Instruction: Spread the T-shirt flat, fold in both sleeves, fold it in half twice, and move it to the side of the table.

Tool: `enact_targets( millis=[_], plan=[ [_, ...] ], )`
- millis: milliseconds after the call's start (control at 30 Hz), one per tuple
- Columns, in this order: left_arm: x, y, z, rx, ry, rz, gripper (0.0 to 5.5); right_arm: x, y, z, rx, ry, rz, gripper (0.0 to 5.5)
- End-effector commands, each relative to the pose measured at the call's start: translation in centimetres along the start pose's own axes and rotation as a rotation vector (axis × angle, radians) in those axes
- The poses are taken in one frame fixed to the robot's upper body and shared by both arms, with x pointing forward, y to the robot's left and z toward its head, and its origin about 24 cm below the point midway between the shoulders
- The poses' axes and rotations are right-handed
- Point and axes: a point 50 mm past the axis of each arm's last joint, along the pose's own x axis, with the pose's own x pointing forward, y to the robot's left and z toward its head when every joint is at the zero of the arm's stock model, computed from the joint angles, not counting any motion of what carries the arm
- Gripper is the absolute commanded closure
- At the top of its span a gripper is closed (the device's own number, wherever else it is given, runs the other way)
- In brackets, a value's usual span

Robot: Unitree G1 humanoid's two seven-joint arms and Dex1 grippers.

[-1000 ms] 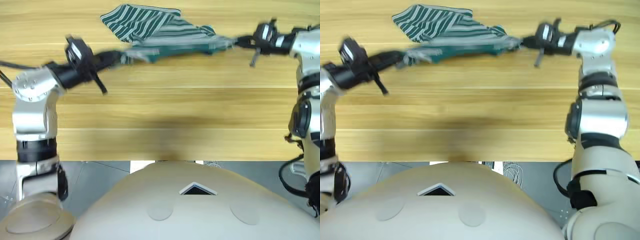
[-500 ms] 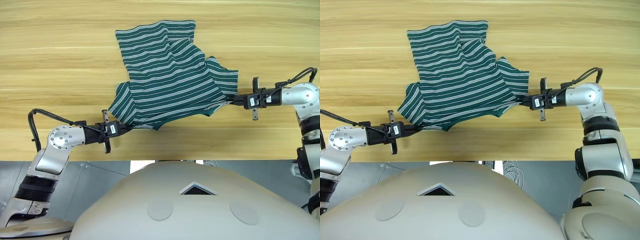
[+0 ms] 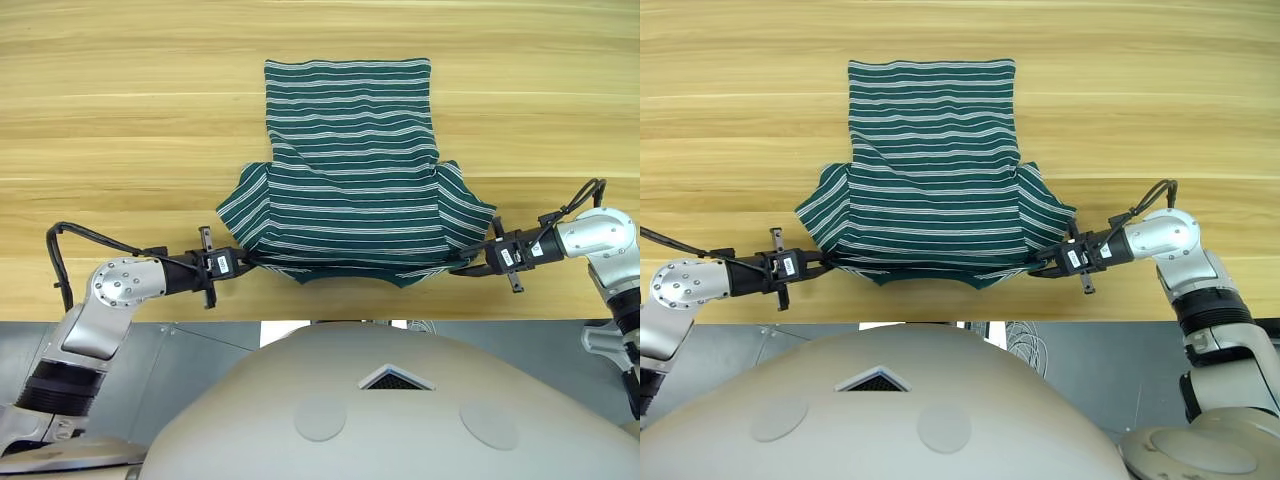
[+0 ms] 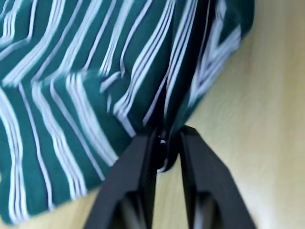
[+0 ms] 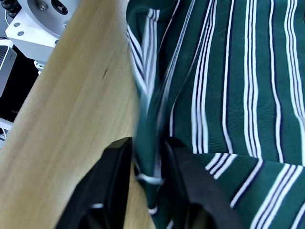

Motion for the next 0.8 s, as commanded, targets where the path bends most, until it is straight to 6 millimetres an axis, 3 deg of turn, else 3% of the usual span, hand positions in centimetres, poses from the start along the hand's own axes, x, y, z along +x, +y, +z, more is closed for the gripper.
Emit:
enact_targets(
  millis=[33,133,233,300,400,600,700,800],
  plan=[
    [-1.1,0.3,2.0,-0.048,-0.102,-0.011,4.1,-0.8,-0.5,0.1,-0.009,0.021,-0.031,3.5],
    [-2.6,0.0,3.3,-0.078,-0.183,-0.04,3.58,-1.4,-0.9,0.7,0.004,-0.052,-0.055,2.96],
    [-5.3,0.4,4.2,-0.075,-0.239,0.0,3.01,-2.6,-2.1,1.9,0.069,-0.243,-0.091,2.33],
    [-7.3,1.6,3.2,-0.102,-0.249,0.13,2.7,-3.2,-3.8,2.5,0.129,-0.395,-0.151,2.3],
    [-8.7,1.5,1.3,-0.229,-0.311,0.262,2.51,-3.0,-5.7,3.1,0.172,-0.503,-0.183,2.3],
    [-5.3,-0.9,-2.0,-0.629,-0.388,0.47,2.51,2.7,-8.7,2.5,0.214,-0.337,-0.215,2.3],
    [-3.5,-2.6,-3.4,-0.826,-0.356,0.519,2.51,5.4,-8.7,2.3,0.211,-0.262,-0.142,2.3],
    [-2.8,-2.3,-4.7,-0.945,-0.321,0.592,2.51,6.8,-8.3,1.4,0.23,-0.186,-0.125,2.3]
  ],
)
